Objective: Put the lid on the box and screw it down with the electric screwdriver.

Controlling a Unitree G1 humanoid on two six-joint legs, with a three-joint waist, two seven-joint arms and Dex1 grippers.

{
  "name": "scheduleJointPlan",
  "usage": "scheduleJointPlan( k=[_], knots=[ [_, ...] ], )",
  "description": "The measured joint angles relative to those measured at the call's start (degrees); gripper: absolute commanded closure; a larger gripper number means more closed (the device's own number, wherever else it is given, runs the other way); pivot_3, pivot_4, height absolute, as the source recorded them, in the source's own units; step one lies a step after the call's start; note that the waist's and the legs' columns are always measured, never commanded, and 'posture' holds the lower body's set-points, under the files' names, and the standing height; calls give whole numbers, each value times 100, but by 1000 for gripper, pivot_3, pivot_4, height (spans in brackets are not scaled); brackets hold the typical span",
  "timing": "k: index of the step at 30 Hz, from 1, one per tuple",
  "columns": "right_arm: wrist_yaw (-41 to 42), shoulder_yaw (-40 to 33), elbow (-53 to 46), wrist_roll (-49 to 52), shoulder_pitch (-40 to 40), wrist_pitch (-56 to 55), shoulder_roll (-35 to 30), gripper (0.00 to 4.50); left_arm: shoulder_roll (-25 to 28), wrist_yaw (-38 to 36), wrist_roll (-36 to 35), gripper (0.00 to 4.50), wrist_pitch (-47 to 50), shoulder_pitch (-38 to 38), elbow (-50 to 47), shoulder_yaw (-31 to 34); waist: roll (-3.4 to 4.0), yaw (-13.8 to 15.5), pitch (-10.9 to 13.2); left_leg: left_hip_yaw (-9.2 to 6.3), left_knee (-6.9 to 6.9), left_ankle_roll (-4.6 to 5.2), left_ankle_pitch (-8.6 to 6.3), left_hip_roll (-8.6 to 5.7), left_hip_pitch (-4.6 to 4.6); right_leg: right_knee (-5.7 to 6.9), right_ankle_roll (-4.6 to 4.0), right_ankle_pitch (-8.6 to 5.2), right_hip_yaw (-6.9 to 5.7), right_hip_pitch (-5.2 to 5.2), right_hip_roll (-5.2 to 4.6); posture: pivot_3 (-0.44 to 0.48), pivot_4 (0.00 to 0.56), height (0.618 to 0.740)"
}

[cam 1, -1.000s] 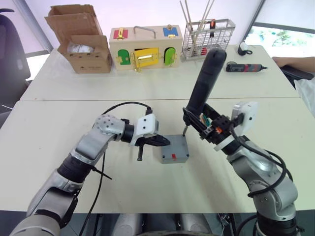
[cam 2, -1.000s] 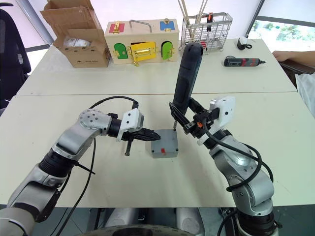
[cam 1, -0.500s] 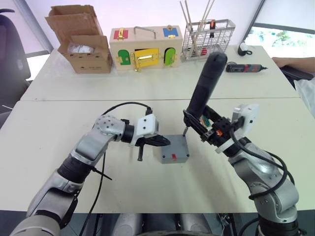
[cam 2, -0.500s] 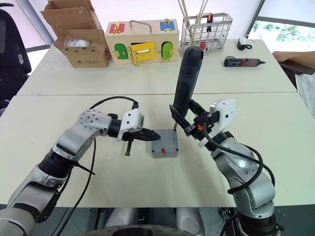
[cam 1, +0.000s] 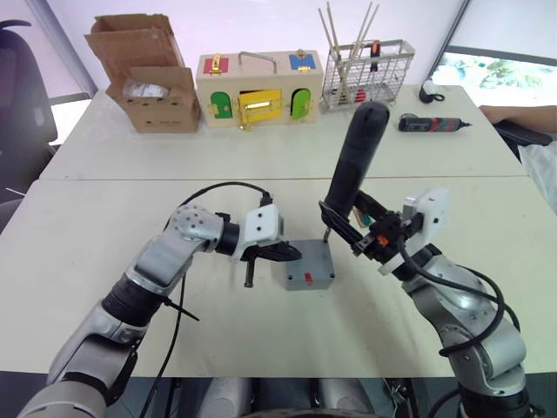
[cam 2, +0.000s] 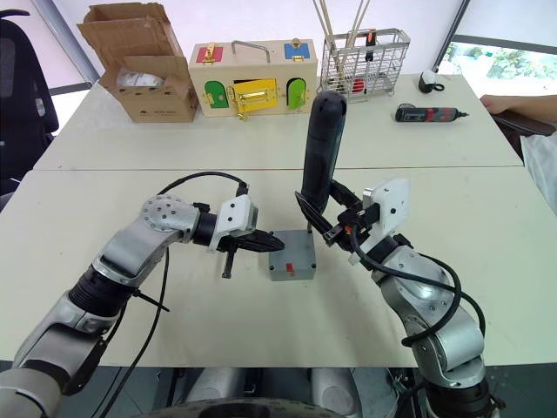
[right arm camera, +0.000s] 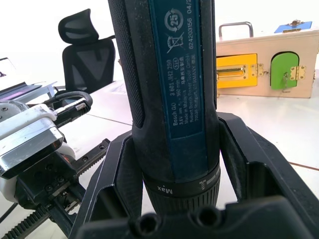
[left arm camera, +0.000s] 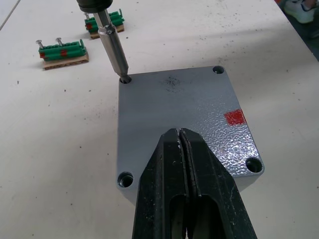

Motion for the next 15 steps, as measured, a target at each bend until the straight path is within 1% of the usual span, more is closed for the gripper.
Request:
scheduleJointPlan(
  k=[3,7,15],
  knots=[
    [126,62,-116,-92,114,-22,-172,2621,-5,5,4,4500,87,-3,-27,0,-8,0,-10,-2,-1,0,0,0,1,0,0,0,0,0,0,0,150,740],
    [173,152,-139,-229,210,-129,-208,2621,-23,10,21,4500,155,-3,-28,-9,-36,-8,-32,-4,-1,0,0,1,6,0,0,0,0,4,-1,0,150,740],
    [5,348,64,-539,27,-78,-154,2621,-63,12,82,4500,202,-25,-30,-56,-64,7,-74,-12,-1,0,0,1,9,-5,0,-1,0,14,-2,0,150,740]
  ],
)
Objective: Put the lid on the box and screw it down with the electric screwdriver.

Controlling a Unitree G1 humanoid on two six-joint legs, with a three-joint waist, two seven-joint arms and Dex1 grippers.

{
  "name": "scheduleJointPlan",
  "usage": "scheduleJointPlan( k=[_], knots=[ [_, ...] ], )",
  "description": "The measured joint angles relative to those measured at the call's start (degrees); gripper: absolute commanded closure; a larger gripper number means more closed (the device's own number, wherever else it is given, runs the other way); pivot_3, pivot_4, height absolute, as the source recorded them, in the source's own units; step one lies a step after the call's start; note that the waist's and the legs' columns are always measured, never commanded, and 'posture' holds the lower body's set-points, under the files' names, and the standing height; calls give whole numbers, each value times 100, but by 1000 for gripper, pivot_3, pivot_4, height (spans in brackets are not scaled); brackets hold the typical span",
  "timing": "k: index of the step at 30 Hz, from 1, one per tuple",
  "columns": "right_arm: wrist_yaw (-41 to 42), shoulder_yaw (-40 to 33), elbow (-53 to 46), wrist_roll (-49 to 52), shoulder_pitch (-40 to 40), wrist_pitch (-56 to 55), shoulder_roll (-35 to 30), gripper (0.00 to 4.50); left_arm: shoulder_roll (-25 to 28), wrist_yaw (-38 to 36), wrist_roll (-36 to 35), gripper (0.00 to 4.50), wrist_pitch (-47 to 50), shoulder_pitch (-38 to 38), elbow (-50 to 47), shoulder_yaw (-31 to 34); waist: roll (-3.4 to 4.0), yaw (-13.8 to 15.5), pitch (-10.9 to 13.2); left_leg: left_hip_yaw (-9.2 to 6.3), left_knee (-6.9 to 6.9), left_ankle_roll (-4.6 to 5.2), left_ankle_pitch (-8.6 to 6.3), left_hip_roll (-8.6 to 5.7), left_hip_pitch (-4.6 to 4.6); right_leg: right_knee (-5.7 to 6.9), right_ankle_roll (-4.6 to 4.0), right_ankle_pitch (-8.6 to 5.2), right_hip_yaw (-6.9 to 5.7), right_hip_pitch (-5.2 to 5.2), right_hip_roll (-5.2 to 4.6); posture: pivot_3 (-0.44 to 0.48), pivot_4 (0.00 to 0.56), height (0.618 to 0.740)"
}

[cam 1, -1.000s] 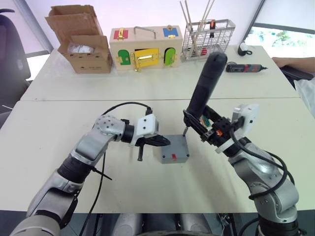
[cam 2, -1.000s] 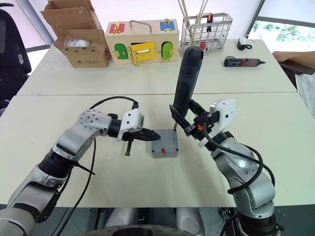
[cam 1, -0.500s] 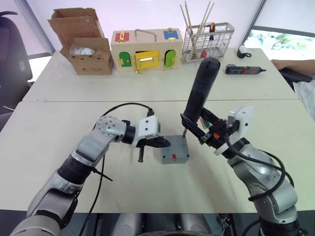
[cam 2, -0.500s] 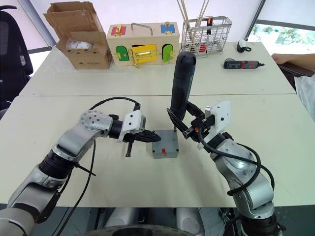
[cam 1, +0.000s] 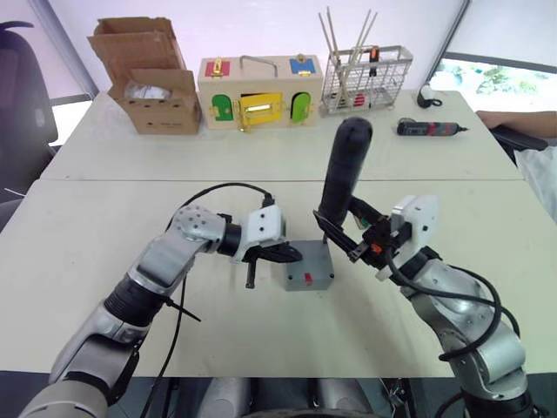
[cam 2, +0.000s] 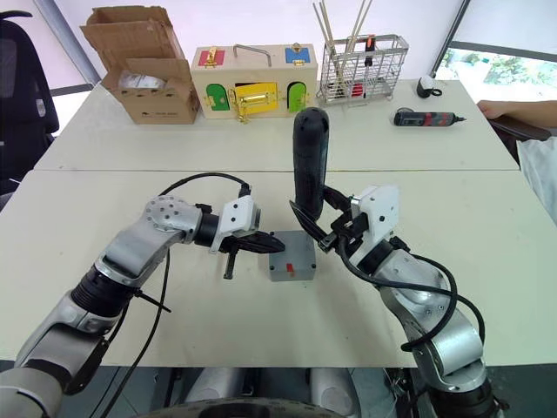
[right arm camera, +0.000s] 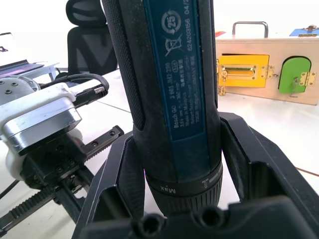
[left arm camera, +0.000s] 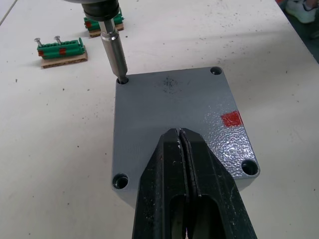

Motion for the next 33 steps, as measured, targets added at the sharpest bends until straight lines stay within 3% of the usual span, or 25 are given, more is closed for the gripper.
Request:
scheduleJointPlan(
  k=[9,13,33],
  knots=[
    [-189,11,125,-2,-98,149,197,2621,-53,-6,106,4500,-127,-8,91,-38,-7,19,-13,-29,-5,2,-3,-4,43,-28,0,-2,0,65,0,0,150,740],
    [-162,0,117,15,-49,145,249,2621,-62,-25,125,4500,-191,8,185,-43,-10,16,-17,-30,-66,2,-3,-7,107,-79,0,-2,3,103,-4,0,150,740],
    [-71,-103,92,91,173,-10,401,2621,11,-82,198,4500,-607,183,180,-69,-6,-2,-33,-33,-84,1,-3,-5,102,-90,0,-3,5,93,-5,0,150,740]
  ],
)
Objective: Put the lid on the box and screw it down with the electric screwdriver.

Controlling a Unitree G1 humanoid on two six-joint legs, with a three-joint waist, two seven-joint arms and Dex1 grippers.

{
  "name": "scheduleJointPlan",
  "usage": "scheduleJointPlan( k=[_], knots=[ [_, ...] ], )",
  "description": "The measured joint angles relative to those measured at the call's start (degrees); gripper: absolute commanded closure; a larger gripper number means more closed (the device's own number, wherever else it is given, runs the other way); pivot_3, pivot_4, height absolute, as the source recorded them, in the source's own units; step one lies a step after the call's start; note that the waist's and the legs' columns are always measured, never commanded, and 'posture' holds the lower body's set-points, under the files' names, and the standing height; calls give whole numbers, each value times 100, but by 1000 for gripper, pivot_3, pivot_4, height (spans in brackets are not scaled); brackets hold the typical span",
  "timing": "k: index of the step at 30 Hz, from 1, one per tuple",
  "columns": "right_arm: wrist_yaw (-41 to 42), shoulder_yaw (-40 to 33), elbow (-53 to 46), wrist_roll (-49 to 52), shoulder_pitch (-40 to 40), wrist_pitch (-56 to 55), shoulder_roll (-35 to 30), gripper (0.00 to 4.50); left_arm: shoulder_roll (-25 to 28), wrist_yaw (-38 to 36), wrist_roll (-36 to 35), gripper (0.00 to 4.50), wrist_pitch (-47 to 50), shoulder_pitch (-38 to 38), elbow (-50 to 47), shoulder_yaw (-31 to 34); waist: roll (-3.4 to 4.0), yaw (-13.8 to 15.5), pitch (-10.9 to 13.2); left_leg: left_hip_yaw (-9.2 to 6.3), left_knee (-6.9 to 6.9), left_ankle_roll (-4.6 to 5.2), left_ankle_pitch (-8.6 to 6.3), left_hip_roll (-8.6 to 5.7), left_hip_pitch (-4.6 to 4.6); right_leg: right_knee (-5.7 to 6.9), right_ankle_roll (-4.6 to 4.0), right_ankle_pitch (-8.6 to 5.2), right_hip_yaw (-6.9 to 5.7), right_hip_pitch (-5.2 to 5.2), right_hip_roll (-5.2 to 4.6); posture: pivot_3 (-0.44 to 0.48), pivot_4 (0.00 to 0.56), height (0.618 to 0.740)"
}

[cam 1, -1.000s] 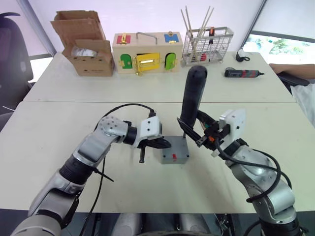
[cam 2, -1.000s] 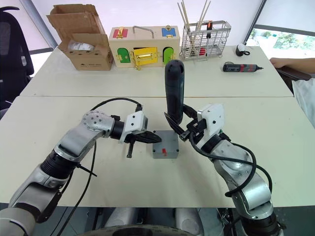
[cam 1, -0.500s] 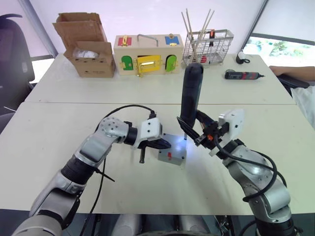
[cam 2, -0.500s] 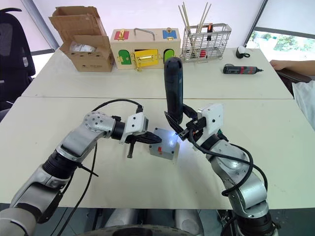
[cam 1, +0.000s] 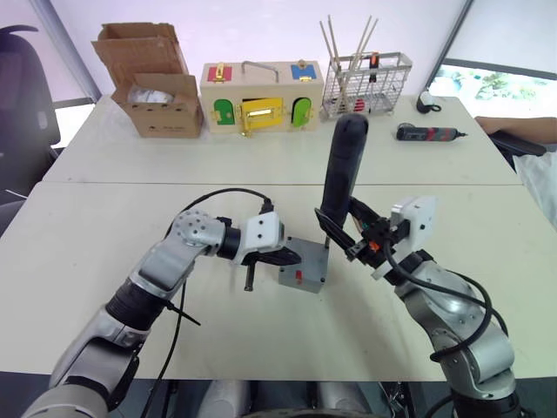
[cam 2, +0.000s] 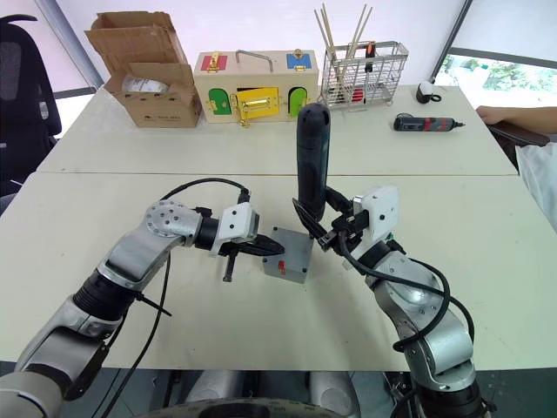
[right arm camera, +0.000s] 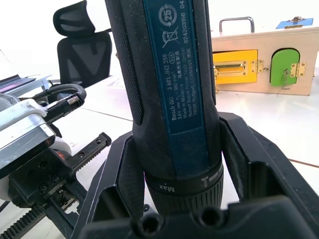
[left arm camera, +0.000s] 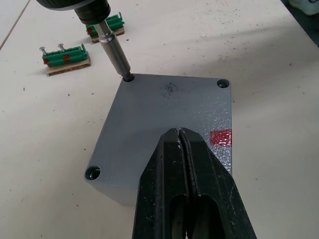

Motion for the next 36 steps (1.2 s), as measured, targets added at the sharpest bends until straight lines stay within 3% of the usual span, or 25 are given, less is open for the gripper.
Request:
scheduleJointPlan(
  k=[28,36],
  knots=[
    [11,112,79,-277,420,-527,6,2621,10,-6,177,4500,-181,115,8,-156,-13,22,-133,-5,-28,1,-2,1,13,-37,-5,-3,0,18,-9,0,150,740],
    [50,137,150,-323,439,-550,6,2621,-63,0,179,4500,-282,153,142,-189,-11,45,-152,-6,-95,3,-4,1,94,-109,-31,-15,2,97,-16,0,150,740]
  ],
)
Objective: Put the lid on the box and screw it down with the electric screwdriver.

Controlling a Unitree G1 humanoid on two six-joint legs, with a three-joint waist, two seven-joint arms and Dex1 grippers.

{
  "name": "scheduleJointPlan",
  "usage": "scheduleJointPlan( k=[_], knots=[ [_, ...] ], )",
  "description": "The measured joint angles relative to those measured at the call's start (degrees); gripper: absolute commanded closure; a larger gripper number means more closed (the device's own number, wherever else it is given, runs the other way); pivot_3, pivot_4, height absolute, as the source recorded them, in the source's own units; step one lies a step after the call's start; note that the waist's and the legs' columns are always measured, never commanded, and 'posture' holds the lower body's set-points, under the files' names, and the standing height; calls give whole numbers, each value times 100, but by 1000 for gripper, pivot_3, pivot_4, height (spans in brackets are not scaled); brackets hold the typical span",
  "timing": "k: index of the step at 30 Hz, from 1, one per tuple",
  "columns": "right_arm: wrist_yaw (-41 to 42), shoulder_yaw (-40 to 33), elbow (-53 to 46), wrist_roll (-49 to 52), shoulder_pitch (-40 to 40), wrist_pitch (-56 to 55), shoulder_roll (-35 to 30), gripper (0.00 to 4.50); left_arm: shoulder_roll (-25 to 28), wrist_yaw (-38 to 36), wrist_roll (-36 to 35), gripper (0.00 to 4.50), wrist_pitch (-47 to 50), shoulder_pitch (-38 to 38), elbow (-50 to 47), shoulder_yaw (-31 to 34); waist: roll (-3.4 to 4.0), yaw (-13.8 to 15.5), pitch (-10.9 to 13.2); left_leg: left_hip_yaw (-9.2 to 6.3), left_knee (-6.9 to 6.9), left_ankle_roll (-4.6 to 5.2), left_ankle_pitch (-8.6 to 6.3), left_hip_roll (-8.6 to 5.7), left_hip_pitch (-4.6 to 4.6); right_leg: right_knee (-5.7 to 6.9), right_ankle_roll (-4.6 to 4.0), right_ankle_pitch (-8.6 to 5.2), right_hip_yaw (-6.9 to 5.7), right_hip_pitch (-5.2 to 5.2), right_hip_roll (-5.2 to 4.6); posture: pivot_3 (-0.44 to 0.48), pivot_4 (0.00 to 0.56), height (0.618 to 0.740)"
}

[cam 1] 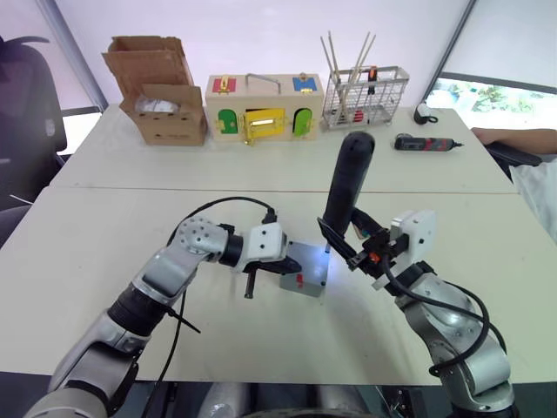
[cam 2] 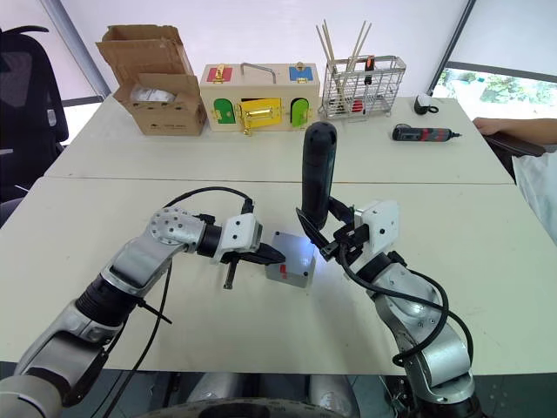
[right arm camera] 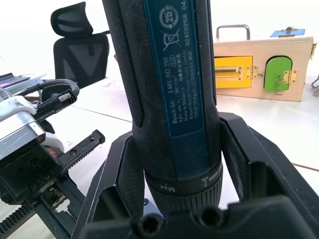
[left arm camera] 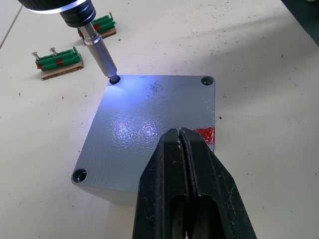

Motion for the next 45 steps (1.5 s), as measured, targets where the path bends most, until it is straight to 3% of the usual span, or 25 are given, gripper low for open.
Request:
scheduleJointPlan(
  k=[19,25,29,34,38,42,45],
  knots=[
    [7,-4,49,-90,22,-104,32,2621,-44,13,1,4500,-28,-42,50,-39,-7,85,10,1,-10,3,-3,3,-7,-8,-44,-24,1,-4,-6,0,150,740],
    [32,-319,-60,233,-140,72,30,2621,-42,-13,-26,4500,-25,-65,1,30,2,88,72,3,-8,4,-3,3,-20,-12,-45,-25,2,-13,-7,0,150,740],
    [48,-546,-251,663,-434,566,-125,2621,12,-121,-238,4500,126,-43,-108,188,48,86,123,4,4,1,2,3,-106,6,-41,-18,-2,-82,-8,0,150,740],
    [-133,-1314,-569,2048,-1338,1667,-619,2621,285,-356,-799,4500,717,-10,-297,586,75,59,190,2,9,-22,16,2,-215,47,-2,8,-5,-210,2,0,150,740],
    [-547,-1938,-602,3952,-2109,2315,-1204,2621,391,-415,-1150,4500,1160,-10,-335,797,63,50,284,0,9,-39,26,4,-218,80,-2,6,-6,-229,4,0,150,740],
    [-1304,-2450,160,6621,-2657,2787,-2611,2621,530,-431,-1706,4500,1819,-136,-313,1358,42,50,405,0,23,-39,33,4,-225,93,-3,7,-9,-228,3,0,150,740],
    [-1650,-2485,931,7683,-2751,3059,-3335,2621,554,-353,-2031,4500,2069,-449,-299,1754,36,80,428,2,43,-35,34,3,-252,91,-3,7,-17,-240,0,0,150,740]
  ],
)
